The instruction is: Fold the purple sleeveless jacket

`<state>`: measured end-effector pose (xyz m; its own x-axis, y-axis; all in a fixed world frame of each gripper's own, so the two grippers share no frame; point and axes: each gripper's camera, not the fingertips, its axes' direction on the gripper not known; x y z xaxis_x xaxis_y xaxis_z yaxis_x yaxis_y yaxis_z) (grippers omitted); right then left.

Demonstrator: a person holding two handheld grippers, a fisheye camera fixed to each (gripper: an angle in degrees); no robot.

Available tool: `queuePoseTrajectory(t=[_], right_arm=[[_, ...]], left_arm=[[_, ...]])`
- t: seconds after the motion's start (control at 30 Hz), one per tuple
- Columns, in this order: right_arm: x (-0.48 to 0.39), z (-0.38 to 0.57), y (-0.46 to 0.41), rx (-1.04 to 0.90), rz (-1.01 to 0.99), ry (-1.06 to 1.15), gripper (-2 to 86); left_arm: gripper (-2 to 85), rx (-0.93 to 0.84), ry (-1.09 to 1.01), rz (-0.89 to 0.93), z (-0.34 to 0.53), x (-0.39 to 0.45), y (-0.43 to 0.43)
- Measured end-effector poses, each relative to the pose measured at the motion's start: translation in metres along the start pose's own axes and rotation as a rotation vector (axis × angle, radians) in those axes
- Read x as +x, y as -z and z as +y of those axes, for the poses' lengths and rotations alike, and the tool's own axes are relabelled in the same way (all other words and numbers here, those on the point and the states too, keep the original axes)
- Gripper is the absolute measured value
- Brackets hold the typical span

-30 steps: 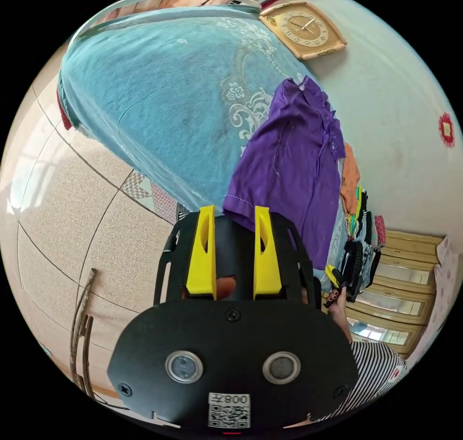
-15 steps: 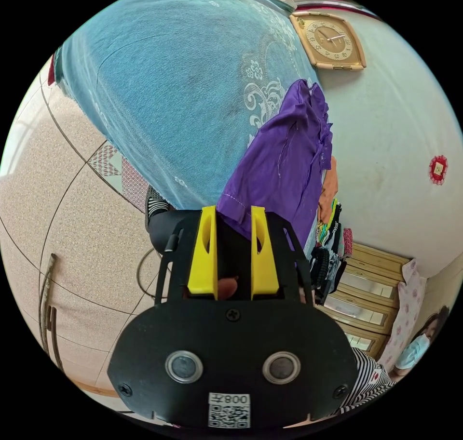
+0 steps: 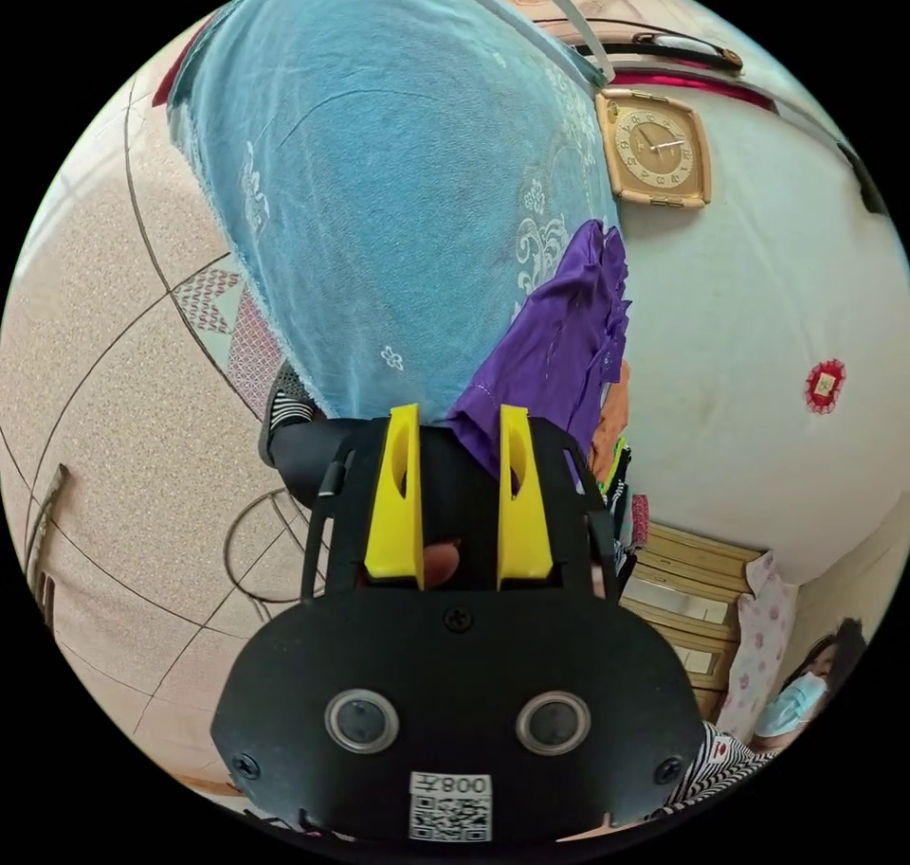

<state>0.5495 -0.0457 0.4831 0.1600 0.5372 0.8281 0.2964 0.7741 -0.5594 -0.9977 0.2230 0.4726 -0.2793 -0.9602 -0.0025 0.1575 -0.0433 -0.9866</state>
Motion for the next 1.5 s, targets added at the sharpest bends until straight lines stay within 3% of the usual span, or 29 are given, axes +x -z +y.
queuePoseTrajectory(t=[0.2,0.3,0.53,0.77,1.5], right_arm=[[-0.015,0.003,0.010,-0.009,0.059,-0.006,7.4],[-0.021,0.005,0.015,-0.015,0.098,-0.003,5.5],[-0.016,0.016,0.049,-0.002,-0.079,-0.008,2.2],[-0.009,0.048,0.112,0.072,-0.284,0.045,1.5],[0.004,0.156,0.168,0.006,-0.419,0.107,1.4]], left_arm=[[8.1,-0.002,0.021,-0.024,0.012,0.011,0.021],[4.3,0.012,-0.005,0.064,0.023,0.019,0.034],[2.7,0.017,-0.083,0.213,0.053,0.052,0.064],[2.4,-0.030,-0.219,0.226,0.085,0.096,0.088],[2.2,-0.081,-0.215,0.272,0.156,0.143,0.118]])
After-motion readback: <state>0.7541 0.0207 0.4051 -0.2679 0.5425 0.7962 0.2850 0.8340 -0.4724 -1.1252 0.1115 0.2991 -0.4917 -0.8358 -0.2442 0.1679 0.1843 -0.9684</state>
